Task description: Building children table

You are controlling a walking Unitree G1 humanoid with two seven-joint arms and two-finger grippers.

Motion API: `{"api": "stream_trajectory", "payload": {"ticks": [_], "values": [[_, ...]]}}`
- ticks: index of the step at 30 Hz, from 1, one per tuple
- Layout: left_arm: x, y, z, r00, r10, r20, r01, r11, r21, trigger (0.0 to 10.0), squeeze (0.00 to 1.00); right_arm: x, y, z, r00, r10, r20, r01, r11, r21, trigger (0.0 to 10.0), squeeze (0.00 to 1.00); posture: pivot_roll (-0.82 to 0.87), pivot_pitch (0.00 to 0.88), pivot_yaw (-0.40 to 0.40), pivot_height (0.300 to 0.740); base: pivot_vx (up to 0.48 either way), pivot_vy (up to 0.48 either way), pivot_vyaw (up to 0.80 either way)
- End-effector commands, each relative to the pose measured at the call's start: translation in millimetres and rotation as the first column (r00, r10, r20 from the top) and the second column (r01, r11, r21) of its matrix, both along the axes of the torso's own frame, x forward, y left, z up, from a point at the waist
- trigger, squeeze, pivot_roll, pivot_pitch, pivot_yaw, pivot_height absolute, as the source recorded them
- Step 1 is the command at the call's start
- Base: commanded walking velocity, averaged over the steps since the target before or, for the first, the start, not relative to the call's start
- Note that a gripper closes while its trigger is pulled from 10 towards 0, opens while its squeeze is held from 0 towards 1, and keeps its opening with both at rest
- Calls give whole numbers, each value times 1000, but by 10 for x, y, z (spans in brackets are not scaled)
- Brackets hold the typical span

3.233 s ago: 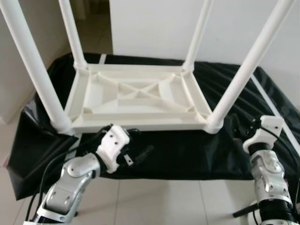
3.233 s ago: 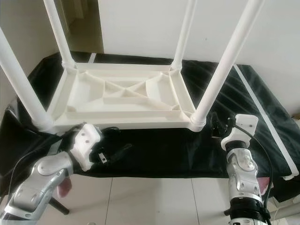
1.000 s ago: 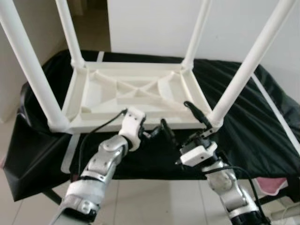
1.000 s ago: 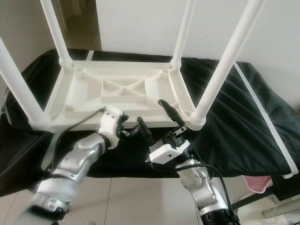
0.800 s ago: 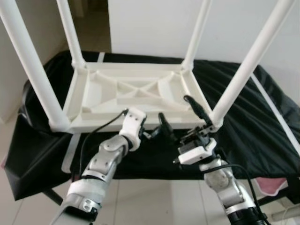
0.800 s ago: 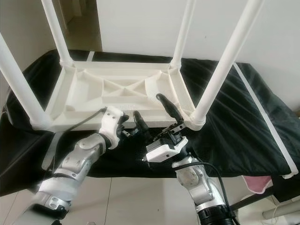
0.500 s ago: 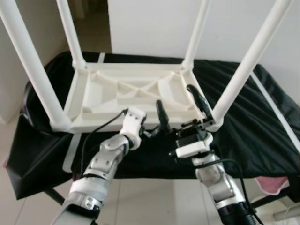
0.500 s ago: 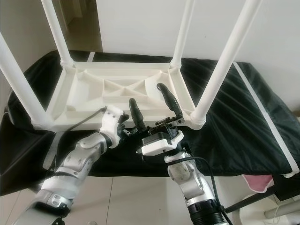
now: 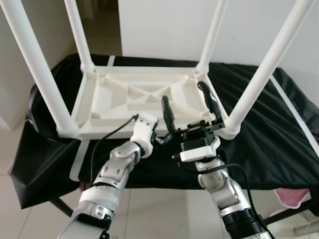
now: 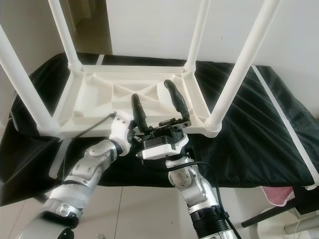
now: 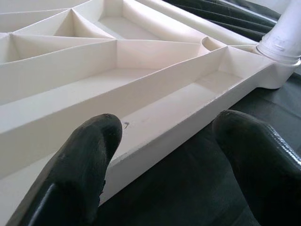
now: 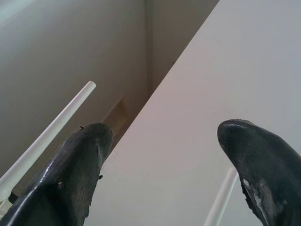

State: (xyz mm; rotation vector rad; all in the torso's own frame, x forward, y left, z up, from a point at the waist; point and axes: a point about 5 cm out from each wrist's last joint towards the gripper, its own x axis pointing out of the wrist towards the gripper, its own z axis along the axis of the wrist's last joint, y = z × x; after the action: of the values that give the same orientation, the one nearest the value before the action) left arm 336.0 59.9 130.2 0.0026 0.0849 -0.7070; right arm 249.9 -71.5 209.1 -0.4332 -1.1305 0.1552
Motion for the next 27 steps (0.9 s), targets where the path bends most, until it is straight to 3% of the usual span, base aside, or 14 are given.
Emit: {"api": "stream_trajectory", "payload": {"ticks": [1, 27], "values": [[31, 35, -65, 996, 83, -27, -82, 996, 26, 10000, 0, 12, 3, -25, 1000, -7, 2, 7, 1000, -16, 10000, 0, 57, 35, -28, 740, 0, 0, 0], [75, 77, -16, 996, 88, -12, -88, 996, 17, 10000, 0, 17, 10, -58, 1000, -26, 9, 26, 999, -26, 10000, 0, 59, 31, -24, 740, 0, 0, 0]]}}
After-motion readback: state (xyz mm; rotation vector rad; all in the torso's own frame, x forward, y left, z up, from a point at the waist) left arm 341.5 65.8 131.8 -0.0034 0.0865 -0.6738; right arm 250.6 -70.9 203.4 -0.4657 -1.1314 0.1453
